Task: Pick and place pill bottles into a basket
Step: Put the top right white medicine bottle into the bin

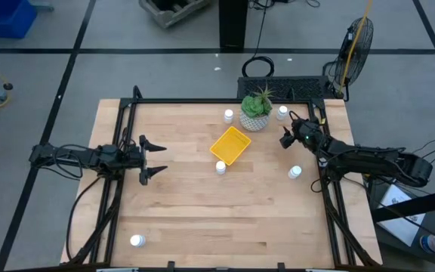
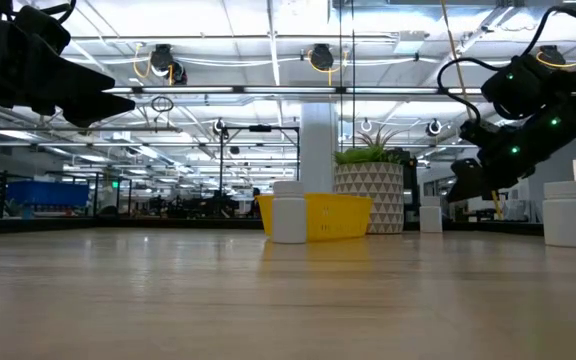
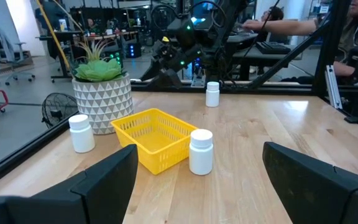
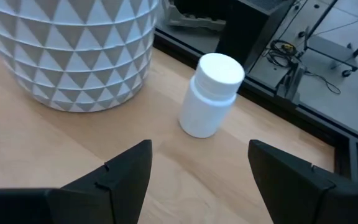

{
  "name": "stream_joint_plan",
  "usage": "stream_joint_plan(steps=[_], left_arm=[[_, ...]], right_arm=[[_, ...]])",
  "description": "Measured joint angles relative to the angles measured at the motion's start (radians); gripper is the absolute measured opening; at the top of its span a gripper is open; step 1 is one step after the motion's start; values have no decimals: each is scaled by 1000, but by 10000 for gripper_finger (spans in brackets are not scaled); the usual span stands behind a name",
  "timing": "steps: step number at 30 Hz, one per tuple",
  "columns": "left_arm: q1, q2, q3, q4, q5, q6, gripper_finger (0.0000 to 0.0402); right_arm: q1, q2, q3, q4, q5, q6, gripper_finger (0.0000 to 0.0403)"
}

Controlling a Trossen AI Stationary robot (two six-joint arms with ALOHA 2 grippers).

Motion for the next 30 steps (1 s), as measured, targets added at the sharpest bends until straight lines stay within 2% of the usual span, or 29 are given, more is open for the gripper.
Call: stream_joint_plan(steps=[8,15,19,23,30], left_arm=[[0,0,0,0,0,0,351],[0,0,0,0,0,0,351],[0,0,0,0,0,0,351],[0,0,0,0,0,0,351],[0,0,0,2,0,0,351]], right_arm=[[-52,18,0,41,2,0,258],[-56,105,52,43,-30,27,258],[-57,150,128,-68,-81,35,258],[-67,168,230,-206,-82,-7,258],[-188,169,360,-376,-178,-111,258]])
